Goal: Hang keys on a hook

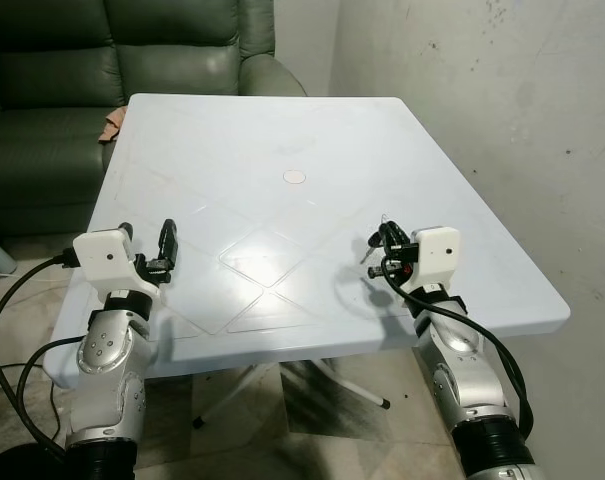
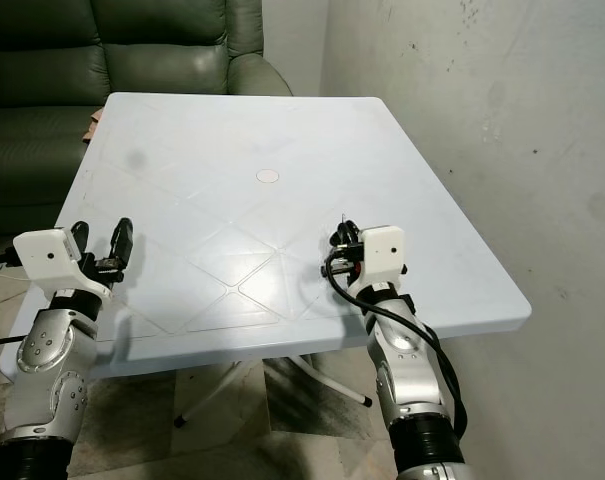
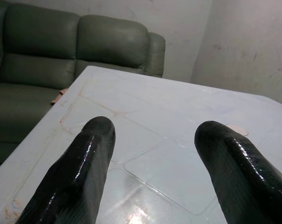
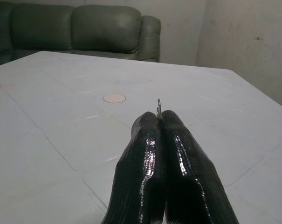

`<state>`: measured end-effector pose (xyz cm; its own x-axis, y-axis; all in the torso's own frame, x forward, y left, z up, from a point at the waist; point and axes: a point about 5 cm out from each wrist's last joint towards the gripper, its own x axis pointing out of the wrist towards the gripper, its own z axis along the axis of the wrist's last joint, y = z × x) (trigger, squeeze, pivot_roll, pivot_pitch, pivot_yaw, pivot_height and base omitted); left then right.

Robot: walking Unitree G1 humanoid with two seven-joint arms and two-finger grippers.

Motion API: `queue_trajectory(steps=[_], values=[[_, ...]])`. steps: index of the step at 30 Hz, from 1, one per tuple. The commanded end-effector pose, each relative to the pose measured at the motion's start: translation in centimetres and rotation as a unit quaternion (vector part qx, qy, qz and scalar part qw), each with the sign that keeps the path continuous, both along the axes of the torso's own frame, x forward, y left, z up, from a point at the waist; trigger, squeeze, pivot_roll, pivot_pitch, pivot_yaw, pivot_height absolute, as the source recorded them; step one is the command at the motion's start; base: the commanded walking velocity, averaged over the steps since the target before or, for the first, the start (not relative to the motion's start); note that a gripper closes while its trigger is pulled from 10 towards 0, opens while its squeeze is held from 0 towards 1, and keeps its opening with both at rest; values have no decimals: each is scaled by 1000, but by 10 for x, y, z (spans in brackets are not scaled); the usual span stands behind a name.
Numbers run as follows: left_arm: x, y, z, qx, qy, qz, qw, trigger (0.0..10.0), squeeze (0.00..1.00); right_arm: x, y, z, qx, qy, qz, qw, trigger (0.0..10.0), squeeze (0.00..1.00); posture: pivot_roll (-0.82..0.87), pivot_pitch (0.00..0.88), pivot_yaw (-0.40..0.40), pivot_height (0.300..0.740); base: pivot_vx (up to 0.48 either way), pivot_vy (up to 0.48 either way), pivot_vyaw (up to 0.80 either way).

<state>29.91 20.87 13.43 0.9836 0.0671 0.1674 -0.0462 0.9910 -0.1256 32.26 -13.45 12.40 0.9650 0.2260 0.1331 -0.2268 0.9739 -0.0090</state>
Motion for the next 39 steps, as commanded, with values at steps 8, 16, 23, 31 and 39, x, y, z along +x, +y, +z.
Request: queue_trajectory(steps=[8, 16, 23, 31, 39], values=[[2, 2, 0, -10, 0, 1, 1000, 10000, 0, 2, -2, 1, 1, -2, -1, 1000, 10000, 0, -96, 0, -14, 740, 0, 243, -788], [2, 3, 1, 8, -2, 10, 1000, 10000, 0, 3, -2, 2, -1, -2, 1, 1000, 10000, 0, -94, 0, -18, 740, 0, 298, -788], [2, 1, 1, -3, -1, 10, 1000, 10000, 0, 3, -2, 2, -3, -3, 2, 1000, 10000, 0, -95, 0, -24, 740, 0, 0, -788], [2, -1, 0, -3, 1, 12, 1000, 10000, 0, 3, -3, 3, -8, -3, 3, 1000, 10000, 0, -97, 0, -30, 740, 0, 0, -788], [4, -2, 0, -1, 1, 12, 1000, 10000, 0, 3, -3, 3, -8, -3, 3, 1000, 10000, 0, -99, 0, -27, 740, 0, 0, -788]])
